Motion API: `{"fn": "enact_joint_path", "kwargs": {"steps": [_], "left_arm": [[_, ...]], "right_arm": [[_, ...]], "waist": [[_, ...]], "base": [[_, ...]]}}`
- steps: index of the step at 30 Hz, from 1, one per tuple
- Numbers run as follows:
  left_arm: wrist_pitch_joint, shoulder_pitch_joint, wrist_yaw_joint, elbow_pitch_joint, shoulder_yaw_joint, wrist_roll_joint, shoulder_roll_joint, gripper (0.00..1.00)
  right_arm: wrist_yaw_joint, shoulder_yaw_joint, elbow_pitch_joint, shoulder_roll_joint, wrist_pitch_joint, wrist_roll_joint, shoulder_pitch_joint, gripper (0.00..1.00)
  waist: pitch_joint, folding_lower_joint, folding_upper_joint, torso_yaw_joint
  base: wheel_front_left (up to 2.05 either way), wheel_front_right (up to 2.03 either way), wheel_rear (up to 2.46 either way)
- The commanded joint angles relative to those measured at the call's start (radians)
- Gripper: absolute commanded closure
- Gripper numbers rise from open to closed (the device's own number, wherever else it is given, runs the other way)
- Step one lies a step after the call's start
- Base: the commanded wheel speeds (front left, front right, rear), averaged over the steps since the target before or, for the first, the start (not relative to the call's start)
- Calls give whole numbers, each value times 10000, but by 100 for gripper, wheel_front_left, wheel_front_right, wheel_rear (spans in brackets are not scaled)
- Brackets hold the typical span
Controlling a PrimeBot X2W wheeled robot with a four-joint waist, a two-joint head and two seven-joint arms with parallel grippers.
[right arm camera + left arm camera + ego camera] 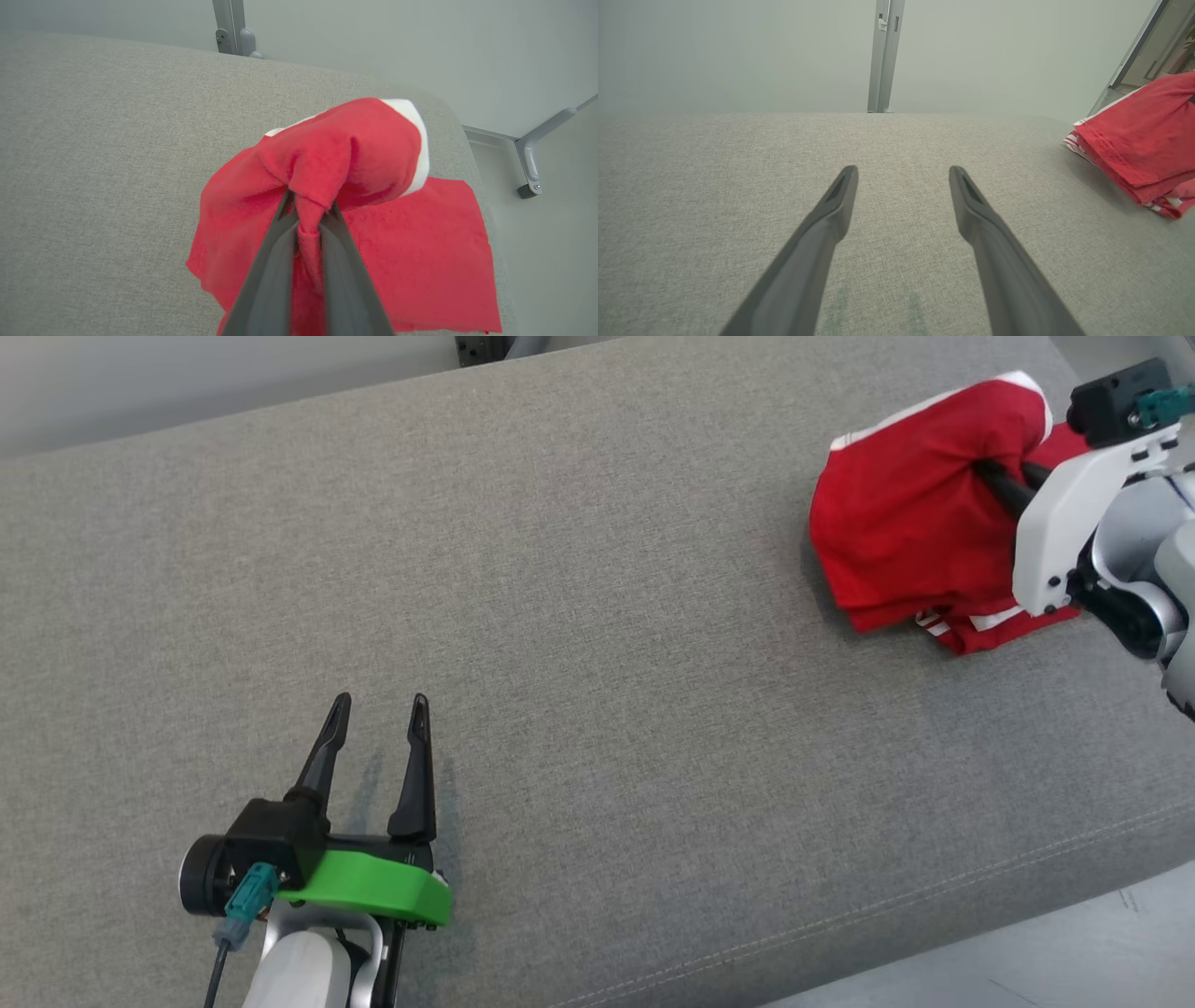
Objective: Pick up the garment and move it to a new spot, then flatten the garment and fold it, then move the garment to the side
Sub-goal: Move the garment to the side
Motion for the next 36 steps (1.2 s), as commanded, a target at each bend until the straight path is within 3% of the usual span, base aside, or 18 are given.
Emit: {"fn": "enact_joint_path", "kwargs": {"steps": [1,10,24,36], "left_arm": [[-2,-178,-66,0,-9,75,117,0],[11,-538,-74,71,-103,165,243,0],[48,-765,29,-353,-194,215,429,0],[380,-765,115,-1010,-382,358,679,0]], "right_arm": [[-5,19,96,-17,-107,95,-255,100],[-5,508,524,-132,-322,95,-1187,100],[-7,1522,1392,-1563,-74,670,-1166,100],[-11,1629,2599,-1929,-794,550,-1491,100]], "waist": [[195,0,101,100],[646,0,101,476],[1357,0,101,906],[1687,0,101,842]], "base": [[0,0,0],[0,0,0],[0,0,0],[0,0,0]]}}
